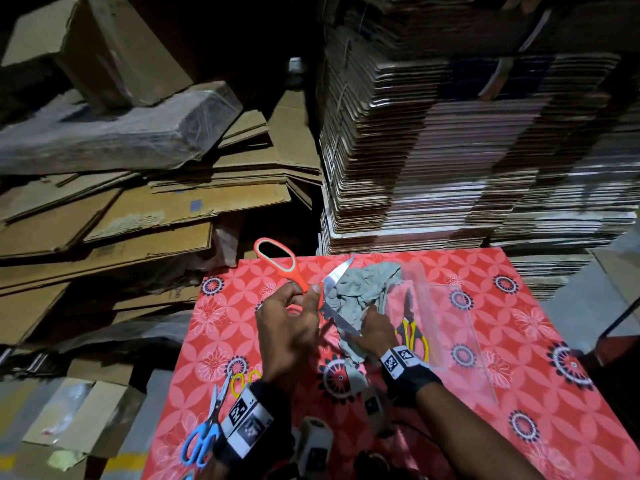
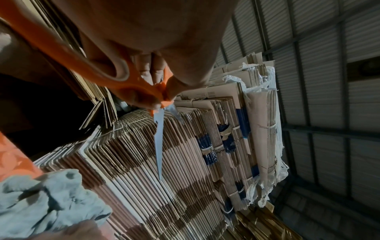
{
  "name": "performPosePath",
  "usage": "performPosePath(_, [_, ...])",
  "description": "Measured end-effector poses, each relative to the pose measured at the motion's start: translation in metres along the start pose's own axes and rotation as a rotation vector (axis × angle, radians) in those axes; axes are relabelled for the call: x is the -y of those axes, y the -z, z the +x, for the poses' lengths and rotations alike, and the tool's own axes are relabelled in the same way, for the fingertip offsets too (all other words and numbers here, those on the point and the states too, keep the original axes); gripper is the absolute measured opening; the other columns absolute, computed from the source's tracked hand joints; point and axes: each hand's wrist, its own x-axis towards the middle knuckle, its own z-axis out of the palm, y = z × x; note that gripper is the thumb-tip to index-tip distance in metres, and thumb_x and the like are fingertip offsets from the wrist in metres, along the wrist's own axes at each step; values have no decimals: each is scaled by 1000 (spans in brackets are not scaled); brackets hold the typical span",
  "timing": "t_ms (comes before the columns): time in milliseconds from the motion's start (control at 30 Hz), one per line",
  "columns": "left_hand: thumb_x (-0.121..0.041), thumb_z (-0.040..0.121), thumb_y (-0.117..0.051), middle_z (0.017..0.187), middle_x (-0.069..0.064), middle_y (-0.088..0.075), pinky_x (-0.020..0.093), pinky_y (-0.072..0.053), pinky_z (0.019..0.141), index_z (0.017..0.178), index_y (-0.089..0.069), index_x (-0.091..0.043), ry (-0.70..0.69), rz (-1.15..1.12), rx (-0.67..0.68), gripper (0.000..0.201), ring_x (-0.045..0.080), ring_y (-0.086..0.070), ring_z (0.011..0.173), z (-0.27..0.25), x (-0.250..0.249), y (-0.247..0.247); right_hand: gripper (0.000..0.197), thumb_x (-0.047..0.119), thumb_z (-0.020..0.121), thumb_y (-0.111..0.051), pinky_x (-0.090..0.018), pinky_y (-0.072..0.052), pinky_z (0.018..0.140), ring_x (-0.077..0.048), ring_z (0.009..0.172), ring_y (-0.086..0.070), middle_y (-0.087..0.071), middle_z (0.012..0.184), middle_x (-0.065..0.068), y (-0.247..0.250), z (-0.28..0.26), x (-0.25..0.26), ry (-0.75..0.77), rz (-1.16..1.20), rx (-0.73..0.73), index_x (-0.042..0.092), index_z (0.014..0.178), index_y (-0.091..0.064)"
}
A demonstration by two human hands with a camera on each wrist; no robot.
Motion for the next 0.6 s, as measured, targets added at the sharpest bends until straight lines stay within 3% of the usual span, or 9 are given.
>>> performPosePath(67, [-44,97,-68,65,17,-59,45,-51,54,71,-51,-9,11,4,-1,47,33,-58,55,1,3,-1,69,27,87,-77,-33,-51,76,-32,111,-66,-66,120,-15,-7,1,-1,6,-73,36,1,142,-43])
performPosePath(133, [-49,94,-67,64,16,-58,46,-51,54,70,-51,-10,16,8,-3,48,37,-58,56,2,6,0,46,15,82,-70,-34,-54,79,-31,107,-67,-66,113,-11,-10,0,-6,16,-59,12,12,125,-54])
performPosePath(200, [-49,93,-66,62,18,-56,45,-49,53,71,-49,-9,17,5,-5,50,32,-55,52,3,10,1,32,8,79,-68,-34,-55,80,-29,102,-67,-68,105,-6,-3,-4,-8,-5,52,-15,16,109,-62])
performPosePath(267, [-42,97,-68,60,17,-54,39,-44,51,72,-48,-6,16,1,-4,48,21,-49,49,4,12,2,23,4,81,-67,-30,-52,76,-24,94,-67,-68,97,-1,12,-9,-7,-29,198,-91,15,102,-70])
performPosePath(333, [-36,99,-69,59,15,-52,33,-41,49,71,-48,-6,7,-11,2,46,19,-49,47,5,13,3,25,2,86,-64,-21,-46,69,-15,79,-65,-71,92,4,33,-19,-3,22,331,-179,15,102,-77])
performPosePath(433, [-45,95,-67,62,17,-55,46,-48,50,71,-49,-10,-24,-48,8,47,34,-57,50,6,12,4,30,-3,91,-61,-13,-46,64,-4,78,-64,-73,97,8,72,-45,12,198,531,-279,20,104,-75])
performPosePath(500, [-46,96,-67,65,20,-56,54,-51,52,71,-50,-10,-32,-65,12,46,43,-59,55,7,9,3,32,-4,92,-62,-12,-46,68,-7,82,-63,-71,102,6,95,-61,21,340,583,-364,22,106,-72])
performPosePath(600, [-35,101,-68,63,18,-52,51,-49,45,72,-49,-9,-39,-102,25,43,48,-60,55,8,1,2,29,1,90,-70,-18,-49,75,-11,83,-65,-71,96,8,123,-80,35,508,557,-535,24,106,-72])
